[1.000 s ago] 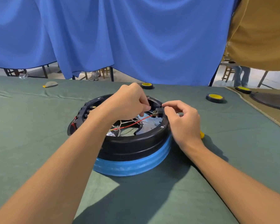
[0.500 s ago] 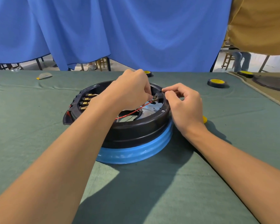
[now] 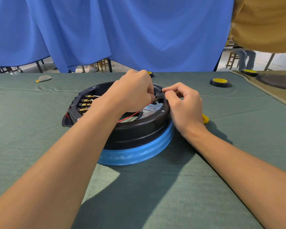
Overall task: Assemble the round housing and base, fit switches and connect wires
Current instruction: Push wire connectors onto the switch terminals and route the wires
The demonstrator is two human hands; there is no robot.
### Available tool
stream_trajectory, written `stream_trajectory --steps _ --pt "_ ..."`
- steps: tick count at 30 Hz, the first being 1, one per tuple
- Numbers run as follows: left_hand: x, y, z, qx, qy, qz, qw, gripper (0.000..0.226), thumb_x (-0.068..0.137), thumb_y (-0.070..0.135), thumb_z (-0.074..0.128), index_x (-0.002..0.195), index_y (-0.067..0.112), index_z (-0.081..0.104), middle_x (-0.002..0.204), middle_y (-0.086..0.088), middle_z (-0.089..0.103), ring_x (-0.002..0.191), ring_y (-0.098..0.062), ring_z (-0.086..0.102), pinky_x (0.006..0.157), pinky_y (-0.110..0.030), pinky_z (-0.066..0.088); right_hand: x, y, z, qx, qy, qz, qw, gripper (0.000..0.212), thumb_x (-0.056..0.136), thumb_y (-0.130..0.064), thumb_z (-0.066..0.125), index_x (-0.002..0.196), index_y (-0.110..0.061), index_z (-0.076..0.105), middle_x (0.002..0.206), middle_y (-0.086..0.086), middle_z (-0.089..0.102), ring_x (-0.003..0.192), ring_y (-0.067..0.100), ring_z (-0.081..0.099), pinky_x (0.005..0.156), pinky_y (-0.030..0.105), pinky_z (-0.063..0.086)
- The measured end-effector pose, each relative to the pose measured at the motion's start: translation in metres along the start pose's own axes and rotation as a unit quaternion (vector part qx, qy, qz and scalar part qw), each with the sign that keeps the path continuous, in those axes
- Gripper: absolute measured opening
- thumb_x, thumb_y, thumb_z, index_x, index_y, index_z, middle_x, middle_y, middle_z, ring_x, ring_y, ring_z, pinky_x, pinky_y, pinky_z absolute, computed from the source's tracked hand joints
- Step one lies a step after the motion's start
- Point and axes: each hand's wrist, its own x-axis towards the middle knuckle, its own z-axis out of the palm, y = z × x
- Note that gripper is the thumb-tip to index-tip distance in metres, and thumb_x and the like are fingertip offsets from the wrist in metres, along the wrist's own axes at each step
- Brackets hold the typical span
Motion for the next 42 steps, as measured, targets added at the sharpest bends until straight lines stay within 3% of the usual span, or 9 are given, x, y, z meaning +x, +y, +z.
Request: stream_trajectory --steps 2,6,8,13,15,20,28,33,42 --pt "0.001 0.000 0.000 0.000 -0.002 0.007 1.000 0.018 0.094 0.014 0.060 0.098 0.012 0.077 0.089 -0.006 0.068 0.083 -0.026 0.061 0.081 -0.044 0.055 0.000 0.000 0.001 0.002 0.001 0.006 1.000 0.019 0.089 -0.013 0.055 0.077 -0.025 0.066 0.067 -0.016 0.061 0.066 0.001 0.056 0.056 0.016 0.041" --pt "-0.001 -0.002 -0.001 -0.027 -0.030 0.007 0.999 0.022 0.097 0.014 0.055 0.096 0.012 0.077 0.086 -0.003 0.071 0.073 -0.017 0.059 0.061 -0.025 0.046 -0.001 -0.001 0.001 -0.002 -0.004 0.009 1.000 0.019 0.090 -0.014 0.055 0.080 -0.025 0.065 0.068 -0.016 0.060 0.066 0.002 0.056 0.054 0.011 0.040" --pt "-0.002 -0.003 -0.002 -0.044 -0.031 -0.004 0.999 0.022 0.097 0.012 0.056 0.097 0.013 0.077 0.085 0.000 0.072 0.074 -0.015 0.061 0.061 -0.021 0.045 -0.001 -0.001 0.000 -0.004 -0.005 0.007 1.000 0.018 0.090 -0.014 0.054 0.081 -0.025 0.065 0.069 -0.016 0.061 0.068 0.001 0.056 0.054 0.010 0.041" --pt "-0.001 -0.001 -0.004 -0.056 -0.009 -0.025 0.998 0.011 0.094 0.014 0.065 0.086 0.014 0.072 0.083 -0.004 0.073 0.091 -0.021 0.065 0.088 -0.039 0.055 -0.001 -0.002 0.000 -0.004 -0.003 0.012 1.000 0.018 0.089 -0.014 0.055 0.079 -0.024 0.066 0.070 -0.014 0.063 0.070 0.004 0.058 0.059 0.020 0.045" --pt "-0.001 0.001 -0.004 -0.046 -0.001 -0.020 0.999 0.016 0.093 0.012 0.065 0.077 0.016 0.069 0.079 -0.003 0.071 0.088 -0.022 0.066 0.088 -0.041 0.055 -0.001 -0.002 0.001 -0.007 -0.002 0.014 1.000 0.019 0.089 -0.014 0.055 0.078 -0.025 0.065 0.069 -0.014 0.062 0.070 0.005 0.058 0.060 0.023 0.046" --pt "-0.001 0.004 -0.003 -0.016 0.014 0.001 1.000 0.017 0.090 0.002 0.060 0.087 0.005 0.076 0.073 -0.005 0.069 0.079 -0.024 0.065 0.087 -0.043 0.055 -0.002 -0.003 0.003 0.001 0.008 0.023 1.000 0.019 0.090 -0.012 0.054 0.078 -0.021 0.066 0.067 -0.013 0.060 0.065 0.006 0.055 0.057 0.020 0.039" --pt "0.001 0.007 -0.001 0.009 0.027 0.002 1.000 0.017 0.086 -0.002 0.059 0.078 0.000 0.074 0.073 -0.017 0.068 0.076 -0.030 0.064 0.088 -0.048 0.054 -0.003 -0.006 0.005 0.022 0.025 0.045 0.998 0.017 0.087 -0.010 0.057 0.077 -0.015 0.070 0.068 -0.004 0.063 0.066 0.010 0.054 0.057 0.021 0.039" --pt "0.003 0.007 0.000 0.009 0.019 -0.008 1.000 0.018 0.086 0.000 0.061 0.074 0.003 0.075 0.074 -0.016 0.069 0.075 -0.029 0.064 0.089 -0.048 0.054 -0.004 -0.006 0.005 0.017 0.023 0.054 0.998 0.018 0.088 -0.011 0.056 0.080 -0.014 0.072 0.081 0.004 0.068 0.083 0.021 0.059 0.070 0.032 0.046" --pt "0.003 0.009 0.000 0.022 0.034 0.007 0.999 0.017 0.089 0.001 0.059 0.081 0.004 0.074 0.069 -0.008 0.066 0.075 -0.026 0.062 0.092 -0.046 0.053 -0.005 -0.009 0.006 0.014 0.022 0.054 0.998 0.019 0.090 -0.010 0.055 0.082 -0.010 0.072 0.084 0.005 0.068 0.089 0.023 0.060 0.077 0.038 0.050"
